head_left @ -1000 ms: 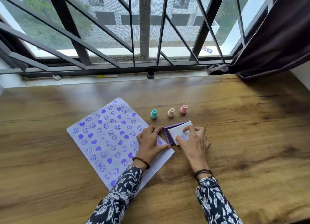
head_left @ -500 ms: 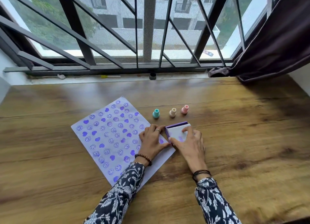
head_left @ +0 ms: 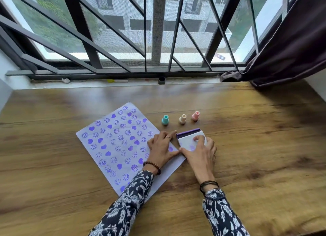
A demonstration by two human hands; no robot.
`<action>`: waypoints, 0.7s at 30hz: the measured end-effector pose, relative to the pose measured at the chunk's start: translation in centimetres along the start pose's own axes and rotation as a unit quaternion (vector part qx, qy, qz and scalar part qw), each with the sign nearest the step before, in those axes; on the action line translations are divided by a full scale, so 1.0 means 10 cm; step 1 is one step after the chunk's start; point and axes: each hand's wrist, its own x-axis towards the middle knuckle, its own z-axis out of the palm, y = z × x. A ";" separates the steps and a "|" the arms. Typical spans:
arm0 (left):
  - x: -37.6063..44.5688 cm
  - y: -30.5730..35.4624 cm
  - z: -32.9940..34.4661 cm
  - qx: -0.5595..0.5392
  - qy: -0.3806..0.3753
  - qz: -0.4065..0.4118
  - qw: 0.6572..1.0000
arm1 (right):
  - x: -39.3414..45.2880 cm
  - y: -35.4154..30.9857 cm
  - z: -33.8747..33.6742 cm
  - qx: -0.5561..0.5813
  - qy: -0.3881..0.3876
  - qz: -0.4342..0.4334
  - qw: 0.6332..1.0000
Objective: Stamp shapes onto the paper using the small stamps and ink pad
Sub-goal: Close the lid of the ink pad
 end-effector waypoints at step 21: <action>0.06 -0.02 -0.02 0.032 -0.042 -0.002 0.999 | 0.16 0.00 -0.01 -0.011 0.012 -0.009 1.000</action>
